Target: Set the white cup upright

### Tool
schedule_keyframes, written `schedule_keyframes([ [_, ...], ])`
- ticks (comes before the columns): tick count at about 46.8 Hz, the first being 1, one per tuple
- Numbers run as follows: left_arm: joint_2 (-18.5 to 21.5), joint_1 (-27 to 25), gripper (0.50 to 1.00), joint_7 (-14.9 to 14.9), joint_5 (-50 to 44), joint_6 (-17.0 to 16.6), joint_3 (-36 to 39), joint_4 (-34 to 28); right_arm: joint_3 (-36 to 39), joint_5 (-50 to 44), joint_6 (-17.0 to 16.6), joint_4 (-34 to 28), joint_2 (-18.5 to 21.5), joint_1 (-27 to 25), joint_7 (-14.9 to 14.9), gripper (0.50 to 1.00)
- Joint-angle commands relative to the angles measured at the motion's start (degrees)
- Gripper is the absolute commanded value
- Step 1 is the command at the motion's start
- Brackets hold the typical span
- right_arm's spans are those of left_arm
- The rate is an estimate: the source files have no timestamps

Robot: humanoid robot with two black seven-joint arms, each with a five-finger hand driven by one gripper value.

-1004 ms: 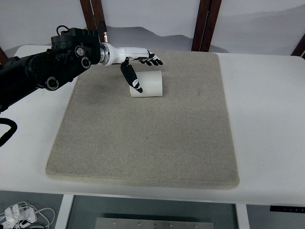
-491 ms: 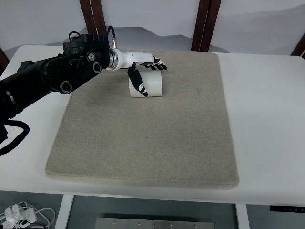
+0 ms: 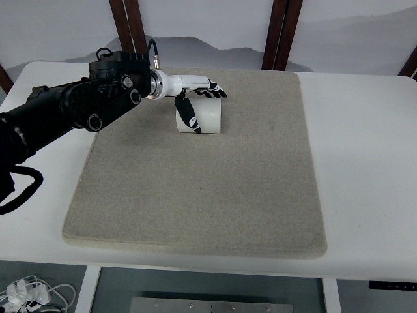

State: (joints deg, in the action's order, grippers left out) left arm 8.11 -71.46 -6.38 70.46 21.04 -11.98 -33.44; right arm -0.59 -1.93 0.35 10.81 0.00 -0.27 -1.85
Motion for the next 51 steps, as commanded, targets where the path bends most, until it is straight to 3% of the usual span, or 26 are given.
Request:
schedule_keyframes([
  [1,-0.1,0.0,0.913,0.0,0.0,-0.1,0.0,0.4,0.0,0.0,0.0,0.0,0.0,0.0,0.0,0.952],
  [8,-0.1,0.0,0.780,0.0,0.2,-0.1,0.1,0.4,0.1,0.0,0.0,0.0,0.0,0.0,0.0,0.952],
  [13,0.0,-0.1,0.733,0.0,0.1,-0.1,0.4,0.4,0.0,0.0,0.0,0.0,0.0,0.0,0.0,0.952],
  [21,0.1,-0.2,0.500,0.0,-0.1,0.1,0.4,0.4,0.1,0.0,0.0,0.0,0.0,0.0,0.0,0.952],
  [35,0.2,-1.4,0.500,-0.2,-2.8,0.4,-0.9,1.7,0.0,0.0,0.0,0.0,0.0,0.0,0.0,0.952],
  [51,2.0,-3.1,0.500,-2.2,-25.5,4.2,-1.0,5.2,0.0,0.0,0.0,0.0,0.0,0.0,0.0,0.952],
])
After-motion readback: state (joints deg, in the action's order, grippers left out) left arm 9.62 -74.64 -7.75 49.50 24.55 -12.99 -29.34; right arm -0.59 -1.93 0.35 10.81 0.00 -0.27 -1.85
